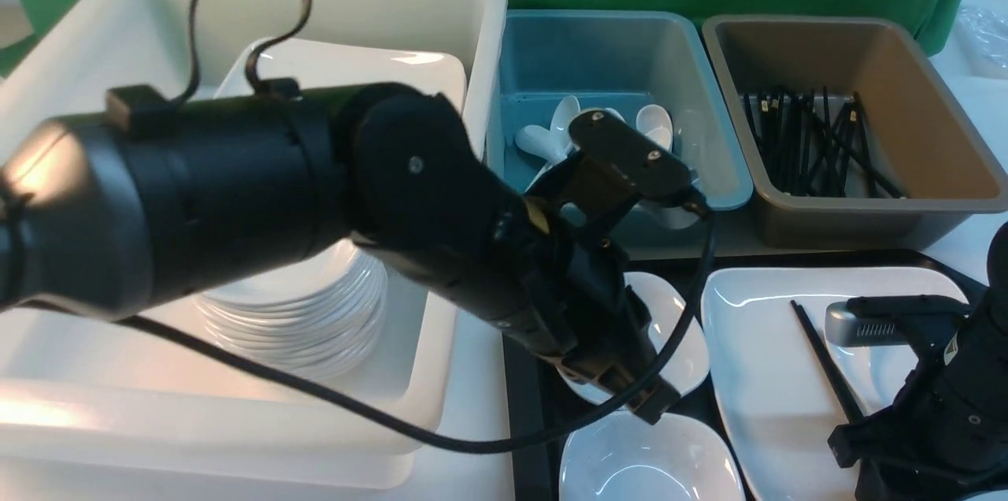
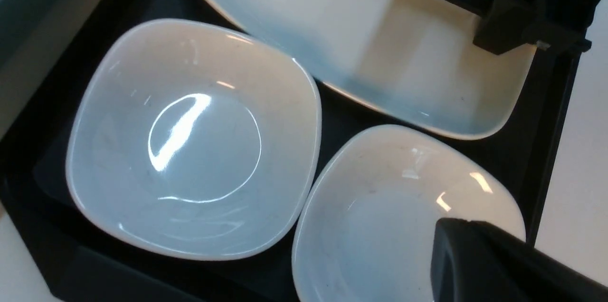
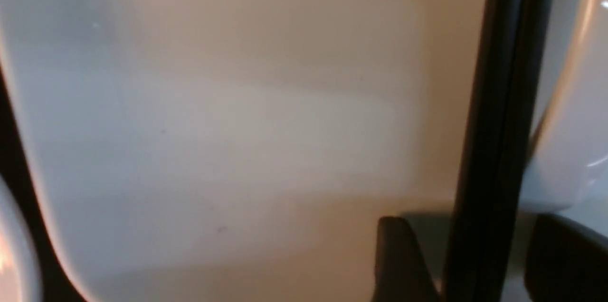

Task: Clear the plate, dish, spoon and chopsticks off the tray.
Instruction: Use the right arm to grab a pair of chopsticks from the plate, then use the right arm to put the chopsticks into the small storage box on the right

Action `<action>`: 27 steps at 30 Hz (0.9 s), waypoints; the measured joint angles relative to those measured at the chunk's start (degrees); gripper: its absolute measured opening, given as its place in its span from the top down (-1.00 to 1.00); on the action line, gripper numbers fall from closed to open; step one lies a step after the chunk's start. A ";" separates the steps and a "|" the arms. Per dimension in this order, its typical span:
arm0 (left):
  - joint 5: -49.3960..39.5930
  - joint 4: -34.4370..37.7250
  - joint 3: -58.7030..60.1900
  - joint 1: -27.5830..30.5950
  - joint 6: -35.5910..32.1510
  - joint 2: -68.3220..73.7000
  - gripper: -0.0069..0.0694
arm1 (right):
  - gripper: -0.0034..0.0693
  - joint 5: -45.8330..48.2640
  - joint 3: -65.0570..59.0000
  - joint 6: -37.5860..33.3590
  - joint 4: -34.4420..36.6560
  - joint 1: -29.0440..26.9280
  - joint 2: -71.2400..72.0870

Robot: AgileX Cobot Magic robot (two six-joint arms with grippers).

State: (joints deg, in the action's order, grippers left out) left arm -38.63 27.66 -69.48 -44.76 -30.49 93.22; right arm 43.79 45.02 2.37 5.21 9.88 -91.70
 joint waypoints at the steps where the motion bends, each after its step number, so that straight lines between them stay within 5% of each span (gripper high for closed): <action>1: -0.06 0.00 -0.16 0.00 0.00 0.16 0.81 | -0.02 0.23 0.00 0.00 -0.01 0.00 -0.18; 6: -0.42 0.00 -0.35 0.00 0.00 0.50 0.81 | 0.47 0.39 0.00 0.07 0.12 0.00 -0.25; 27: 5.20 0.00 -3.70 0.00 0.48 0.50 0.81 | 0.47 9.55 6.04 -4.81 5.44 2.28 10.86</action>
State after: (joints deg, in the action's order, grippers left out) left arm -33.43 27.66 -73.18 -44.76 -30.01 93.72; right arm 53.35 51.07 -2.45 10.65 12.16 -80.84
